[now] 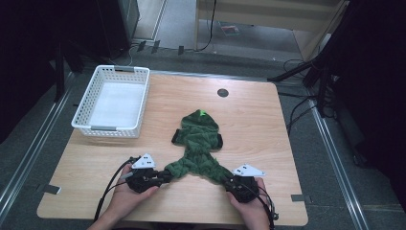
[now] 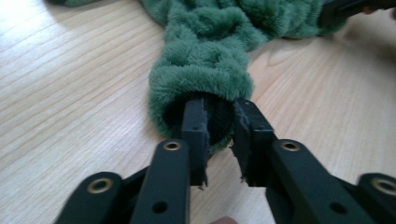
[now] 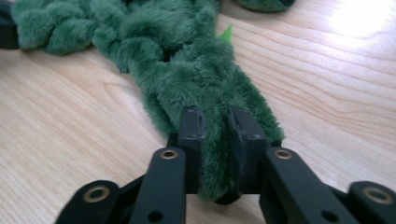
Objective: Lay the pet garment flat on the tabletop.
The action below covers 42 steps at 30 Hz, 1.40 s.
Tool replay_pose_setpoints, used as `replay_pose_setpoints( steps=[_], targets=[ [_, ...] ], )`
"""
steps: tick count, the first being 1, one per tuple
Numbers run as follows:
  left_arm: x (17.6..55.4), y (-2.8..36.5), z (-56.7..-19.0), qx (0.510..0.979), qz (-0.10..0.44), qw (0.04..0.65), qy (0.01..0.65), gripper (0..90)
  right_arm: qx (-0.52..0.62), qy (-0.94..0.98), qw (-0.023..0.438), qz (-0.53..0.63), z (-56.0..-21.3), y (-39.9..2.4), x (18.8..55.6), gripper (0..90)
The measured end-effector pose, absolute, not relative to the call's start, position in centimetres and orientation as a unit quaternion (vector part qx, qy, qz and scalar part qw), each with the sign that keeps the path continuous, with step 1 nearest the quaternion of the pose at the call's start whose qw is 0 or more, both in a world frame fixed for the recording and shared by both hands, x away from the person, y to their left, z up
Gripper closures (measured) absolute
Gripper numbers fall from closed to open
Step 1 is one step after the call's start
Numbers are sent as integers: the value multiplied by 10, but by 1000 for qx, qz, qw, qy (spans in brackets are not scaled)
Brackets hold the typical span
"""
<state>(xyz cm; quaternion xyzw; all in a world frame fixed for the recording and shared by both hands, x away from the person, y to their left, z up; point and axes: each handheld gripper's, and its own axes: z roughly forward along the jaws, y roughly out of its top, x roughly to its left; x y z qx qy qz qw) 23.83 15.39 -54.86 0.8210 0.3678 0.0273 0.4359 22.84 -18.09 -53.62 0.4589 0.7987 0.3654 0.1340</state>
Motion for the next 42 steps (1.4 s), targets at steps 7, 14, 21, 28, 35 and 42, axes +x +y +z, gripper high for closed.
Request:
replay_pose_setpoints(
  steps=[7,14,21,28,35,42],
  targets=[
    [239,164,-544,808,42,452,375,439,455,781,143,403,-531,-189,228,447],
    [237,189,-534,772,76,489,398,243,476,746,167,434,-522,-205,232,120],
    [233,220,-524,735,108,518,423,34,484,733,192,438,-516,-220,235,2],
    [229,256,-523,705,136,524,459,13,509,712,216,432,-512,-238,239,0],
    [224,290,-524,681,148,525,489,0,535,696,223,424,-514,-261,244,0],
    [217,319,-526,665,168,517,512,0,549,686,228,419,-519,-284,246,0]
  ],
)
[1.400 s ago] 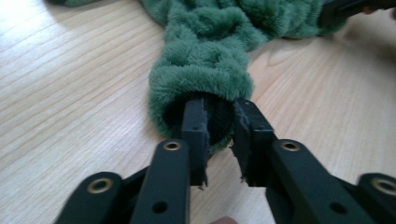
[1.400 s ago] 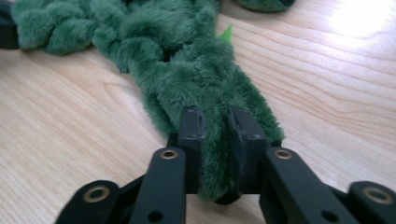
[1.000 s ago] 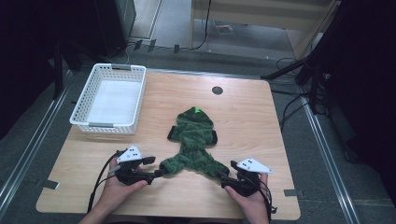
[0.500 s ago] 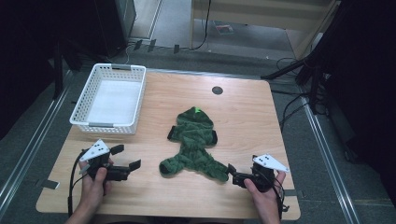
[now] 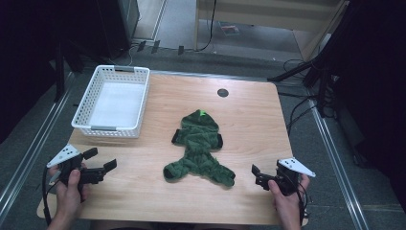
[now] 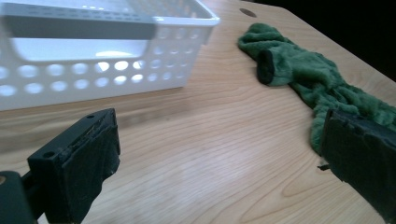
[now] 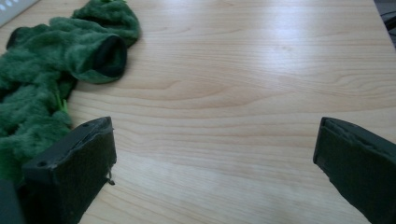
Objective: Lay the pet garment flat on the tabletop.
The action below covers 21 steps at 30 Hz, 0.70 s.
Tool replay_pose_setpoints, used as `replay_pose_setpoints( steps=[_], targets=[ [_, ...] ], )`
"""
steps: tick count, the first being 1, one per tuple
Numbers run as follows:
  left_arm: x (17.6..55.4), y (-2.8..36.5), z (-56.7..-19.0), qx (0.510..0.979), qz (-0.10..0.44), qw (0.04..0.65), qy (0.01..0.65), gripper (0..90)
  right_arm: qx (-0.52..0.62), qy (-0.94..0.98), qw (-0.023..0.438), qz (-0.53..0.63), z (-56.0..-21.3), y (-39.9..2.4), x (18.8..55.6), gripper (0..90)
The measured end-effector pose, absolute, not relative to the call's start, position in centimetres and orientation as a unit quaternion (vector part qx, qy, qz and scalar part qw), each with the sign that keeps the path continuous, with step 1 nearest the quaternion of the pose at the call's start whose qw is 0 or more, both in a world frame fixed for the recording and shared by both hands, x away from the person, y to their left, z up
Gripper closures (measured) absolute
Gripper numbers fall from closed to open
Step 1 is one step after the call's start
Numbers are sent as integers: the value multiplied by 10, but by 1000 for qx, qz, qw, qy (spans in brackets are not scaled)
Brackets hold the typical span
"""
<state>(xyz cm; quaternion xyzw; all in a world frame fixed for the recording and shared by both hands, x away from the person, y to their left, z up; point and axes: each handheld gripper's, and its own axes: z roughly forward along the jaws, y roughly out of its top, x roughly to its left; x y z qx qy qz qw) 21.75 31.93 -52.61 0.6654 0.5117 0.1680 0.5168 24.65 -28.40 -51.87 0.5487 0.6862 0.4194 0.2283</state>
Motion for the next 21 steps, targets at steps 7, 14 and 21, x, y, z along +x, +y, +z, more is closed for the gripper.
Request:
replay_pose_setpoints(
  steps=[7,14,21],
  targets=[
    [214,351,-532,654,209,490,537,0,559,683,243,402,-527,-300,247,0],
    [212,387,-537,628,231,480,567,0,560,679,259,397,-534,-315,248,0],
    [207,414,-541,615,250,478,576,0,549,671,280,411,-543,-327,246,0]
  ],
)
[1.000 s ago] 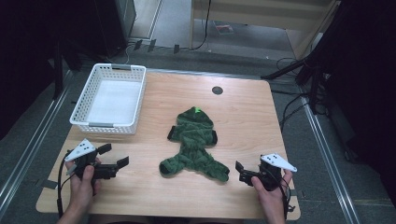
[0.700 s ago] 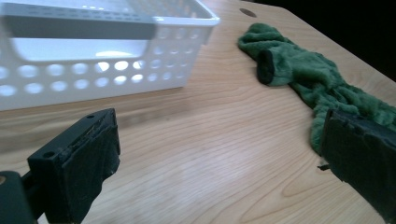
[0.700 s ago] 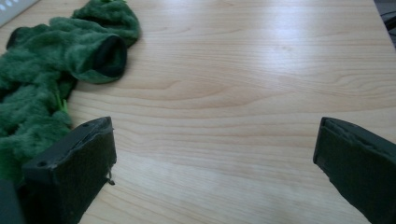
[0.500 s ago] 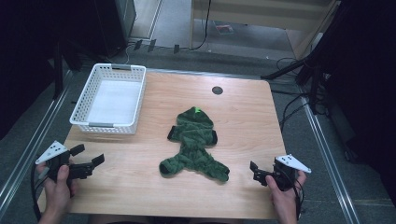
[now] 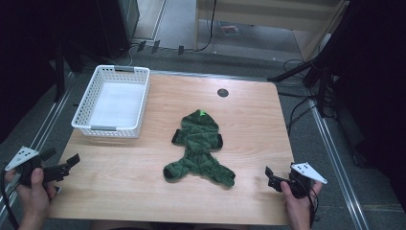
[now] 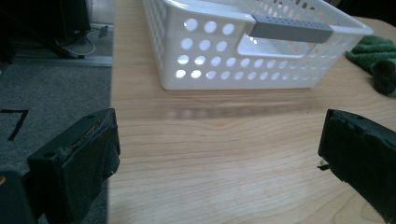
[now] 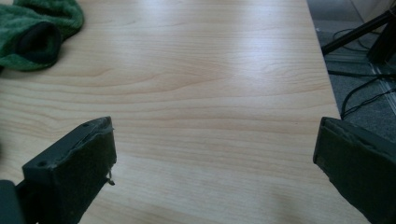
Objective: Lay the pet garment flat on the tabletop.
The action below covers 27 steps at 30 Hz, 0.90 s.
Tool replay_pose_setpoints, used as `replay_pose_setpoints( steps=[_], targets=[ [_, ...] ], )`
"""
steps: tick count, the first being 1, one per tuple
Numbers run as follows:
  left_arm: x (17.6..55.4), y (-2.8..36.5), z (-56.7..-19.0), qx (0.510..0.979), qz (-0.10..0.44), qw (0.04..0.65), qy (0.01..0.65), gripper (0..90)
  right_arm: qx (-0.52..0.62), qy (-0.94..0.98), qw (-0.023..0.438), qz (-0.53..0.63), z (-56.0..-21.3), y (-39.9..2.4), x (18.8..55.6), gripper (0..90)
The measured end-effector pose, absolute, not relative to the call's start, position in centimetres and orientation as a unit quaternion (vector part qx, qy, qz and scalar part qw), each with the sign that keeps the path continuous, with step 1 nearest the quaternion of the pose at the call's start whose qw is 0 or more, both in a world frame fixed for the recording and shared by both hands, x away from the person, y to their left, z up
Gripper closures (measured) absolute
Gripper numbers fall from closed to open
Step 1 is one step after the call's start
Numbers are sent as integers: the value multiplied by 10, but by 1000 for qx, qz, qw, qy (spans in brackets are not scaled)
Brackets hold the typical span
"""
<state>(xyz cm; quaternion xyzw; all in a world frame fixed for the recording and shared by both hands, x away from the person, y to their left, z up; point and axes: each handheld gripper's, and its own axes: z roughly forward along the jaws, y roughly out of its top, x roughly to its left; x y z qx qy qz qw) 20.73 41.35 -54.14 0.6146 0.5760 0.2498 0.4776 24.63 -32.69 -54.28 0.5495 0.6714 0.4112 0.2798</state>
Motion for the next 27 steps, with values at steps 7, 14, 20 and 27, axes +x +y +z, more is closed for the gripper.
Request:
replay_pose_setpoints(
  steps=[7,14,20,27],
  targets=[
    [209,406,-546,628,261,465,567,0,553,661,297,410,-544,-324,245,0],
    [212,401,-549,624,279,456,570,0,562,654,286,419,-545,-326,248,0],
    [214,399,-550,629,279,445,573,0,558,661,285,413,-546,-324,249,0],
    [216,396,-551,635,282,434,573,0,561,660,281,413,-546,-325,249,0]
  ],
)
